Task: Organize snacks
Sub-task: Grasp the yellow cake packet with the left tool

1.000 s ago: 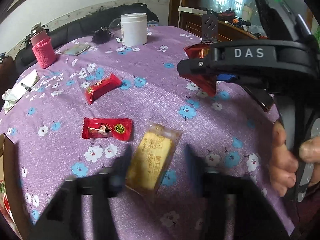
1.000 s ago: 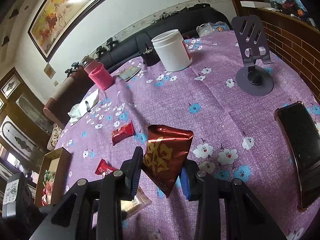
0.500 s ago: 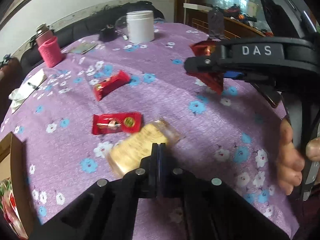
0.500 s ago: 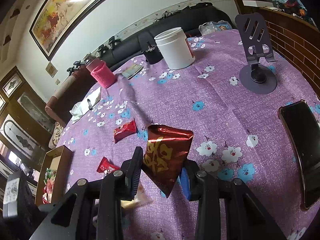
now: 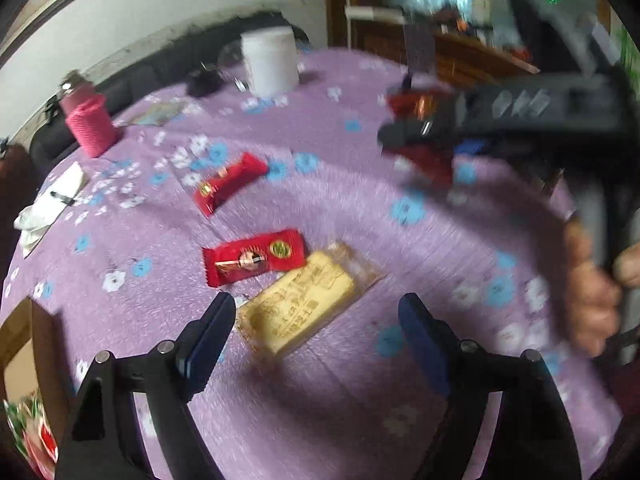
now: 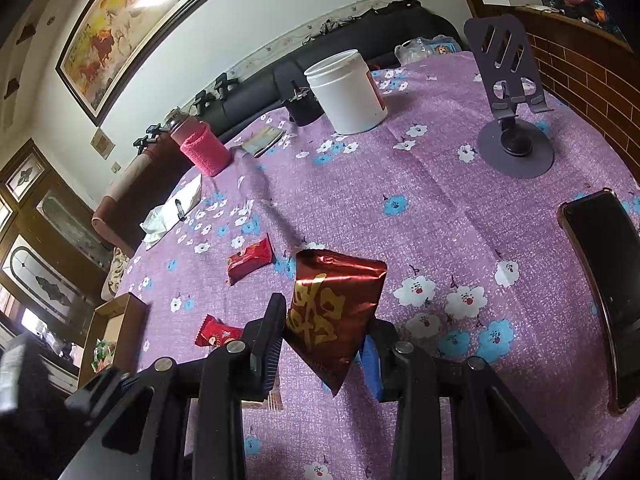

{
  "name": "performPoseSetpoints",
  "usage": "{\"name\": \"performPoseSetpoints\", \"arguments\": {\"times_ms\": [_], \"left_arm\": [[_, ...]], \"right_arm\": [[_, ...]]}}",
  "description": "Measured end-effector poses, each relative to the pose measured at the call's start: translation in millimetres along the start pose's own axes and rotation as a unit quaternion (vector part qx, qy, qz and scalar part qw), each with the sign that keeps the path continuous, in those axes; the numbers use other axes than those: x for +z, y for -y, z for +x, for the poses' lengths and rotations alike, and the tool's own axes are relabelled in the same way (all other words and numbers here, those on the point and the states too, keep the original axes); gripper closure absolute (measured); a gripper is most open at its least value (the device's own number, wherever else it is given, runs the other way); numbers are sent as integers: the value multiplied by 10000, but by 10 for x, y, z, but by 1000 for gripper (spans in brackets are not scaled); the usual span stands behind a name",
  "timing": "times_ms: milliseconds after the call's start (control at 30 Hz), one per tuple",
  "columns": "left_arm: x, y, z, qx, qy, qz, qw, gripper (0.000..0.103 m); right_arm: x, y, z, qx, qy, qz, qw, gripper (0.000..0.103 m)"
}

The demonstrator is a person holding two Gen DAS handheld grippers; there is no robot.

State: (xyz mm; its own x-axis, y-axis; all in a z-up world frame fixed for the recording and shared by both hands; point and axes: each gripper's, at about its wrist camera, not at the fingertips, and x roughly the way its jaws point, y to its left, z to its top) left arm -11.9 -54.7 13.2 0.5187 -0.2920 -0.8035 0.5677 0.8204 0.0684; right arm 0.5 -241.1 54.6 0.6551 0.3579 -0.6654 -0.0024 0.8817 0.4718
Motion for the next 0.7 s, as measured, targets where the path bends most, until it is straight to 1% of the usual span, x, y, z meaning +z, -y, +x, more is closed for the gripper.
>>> {"name": "performPoseSetpoints", "arguments": {"times_ms": [67, 133, 200, 233, 267, 333, 367, 400, 433, 467, 500, 533, 600, 633, 700], "left_arm": [[-11, -9, 124, 8, -111, 134, 9998, 21], [-3, -21, 133, -81, -110, 123, 9998, 21], [3, -5, 98, -16, -137, 61, 9999, 35], [1, 11, 74, -25, -141, 65, 9999, 49], [-8, 32, 34, -116, -148, 56, 9998, 61], [-21, 51, -12, -269, -176, -14, 9995, 65], [-28, 74, -33, -274, -171, -12, 9995, 65], [-25, 99, -40, -194, -133, 35, 9997, 65], [-14, 120, -42, -154, -97, 89, 9998, 61], [1, 136, -39, -165, -56, 141, 9997, 47], [19, 146, -33, -145, 1, 165, 9998, 40], [36, 152, -29, -105, 50, 174, 9998, 29], [84, 172, 31, -120, 47, 227, 9997, 28], [98, 180, 74, -117, -19, 247, 9996, 28], [96, 223, 185, -162, -239, 336, 9990, 32]], "right_arm": [[6, 8, 4, 21, -9, 15, 10000, 66], [15, 20, 7, 16, -8, 25, 10000, 66], [20, 35, 19, 29, -31, 49, 10000, 66], [19, 35, 21, 35, -46, 60, 10000, 66], [18, 40, 27, 46, -64, 76, 9999, 66], [12, 54, 51, 80, -117, 129, 9998, 66], [11, 63, 61, 90, -137, 157, 9997, 66], [8, 75, 70, 102, -158, 194, 9996, 66], [6, 78, 76, 108, -168, 216, 9996, 66], [7, 86, 83, 111, -172, 237, 9995, 66], [4, 86, 77, 109, -165, 241, 9995, 66], [3, 81, 74, 106, -157, 230, 9996, 66], [3, 71, 68, 99, -134, 211, 9996, 66], [3, 68, 66, 99, -129, 201, 9997, 66], [3, 68, 65, 98, -132, 194, 9997, 66]]}}
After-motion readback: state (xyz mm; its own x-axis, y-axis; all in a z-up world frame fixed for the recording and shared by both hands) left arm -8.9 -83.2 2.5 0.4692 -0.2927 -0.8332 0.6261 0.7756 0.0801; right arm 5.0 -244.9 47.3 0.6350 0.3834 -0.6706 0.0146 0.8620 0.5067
